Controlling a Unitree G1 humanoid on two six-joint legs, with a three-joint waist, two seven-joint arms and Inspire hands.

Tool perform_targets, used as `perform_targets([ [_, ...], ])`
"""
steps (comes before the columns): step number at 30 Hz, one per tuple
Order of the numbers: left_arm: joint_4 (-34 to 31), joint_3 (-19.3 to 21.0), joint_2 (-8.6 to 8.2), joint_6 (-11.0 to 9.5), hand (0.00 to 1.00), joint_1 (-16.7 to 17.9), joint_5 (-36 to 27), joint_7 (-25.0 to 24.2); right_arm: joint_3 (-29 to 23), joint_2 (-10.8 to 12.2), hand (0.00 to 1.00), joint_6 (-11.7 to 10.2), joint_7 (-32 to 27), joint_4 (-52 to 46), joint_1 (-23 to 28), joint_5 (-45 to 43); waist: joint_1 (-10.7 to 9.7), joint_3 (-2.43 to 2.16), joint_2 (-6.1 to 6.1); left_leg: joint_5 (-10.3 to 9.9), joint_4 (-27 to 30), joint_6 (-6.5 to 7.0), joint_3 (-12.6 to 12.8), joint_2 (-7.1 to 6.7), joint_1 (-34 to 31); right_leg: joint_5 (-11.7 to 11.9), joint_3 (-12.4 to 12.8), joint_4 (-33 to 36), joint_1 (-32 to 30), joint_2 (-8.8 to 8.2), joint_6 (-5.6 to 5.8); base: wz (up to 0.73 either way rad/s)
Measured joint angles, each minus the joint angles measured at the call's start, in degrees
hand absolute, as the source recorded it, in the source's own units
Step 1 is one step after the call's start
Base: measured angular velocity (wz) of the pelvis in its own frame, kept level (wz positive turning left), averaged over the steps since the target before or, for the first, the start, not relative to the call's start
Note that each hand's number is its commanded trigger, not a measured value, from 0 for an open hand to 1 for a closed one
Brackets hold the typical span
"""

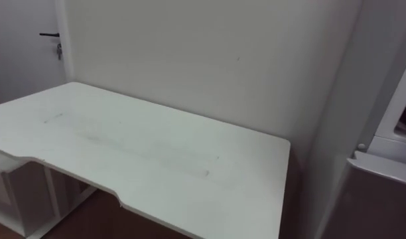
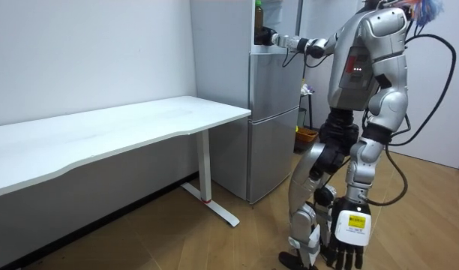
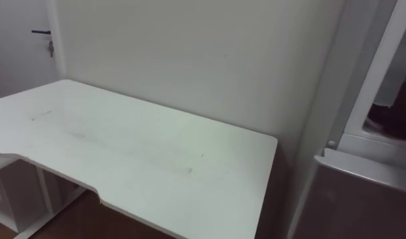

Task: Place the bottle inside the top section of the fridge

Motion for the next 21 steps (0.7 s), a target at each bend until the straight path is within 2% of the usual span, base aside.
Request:
perform_targets([
  [17, -2.4, -0.1, 0.02, 0.0, 0.00, 0.0, -0.1, 0.0, 0.1, 0.0, 0.00, -0.5, 0.5, -0.4, 0.0, 0.0, 0.0, -0.01, -0.04, 0.1, 0.1, 0.18, 0.4, 0.37, -0.6, 0.8, 0.7, -0.9, -0.4, 0.41, -0.14, -0.01],
  [21, -2.3, -0.1, 0.08, -0.1, 0.00, 0.0, -2.1, 0.0, 0.2, 0.0, 0.00, -0.5, 0.5, -0.6, 0.1, 0.0, 0.0, 0.00, -0.26, 0.2, -0.2, 0.14, 0.5, 0.39, -0.6, 0.8, 0.8, -0.9, -0.5, 0.37, -0.14, 0.00],
])
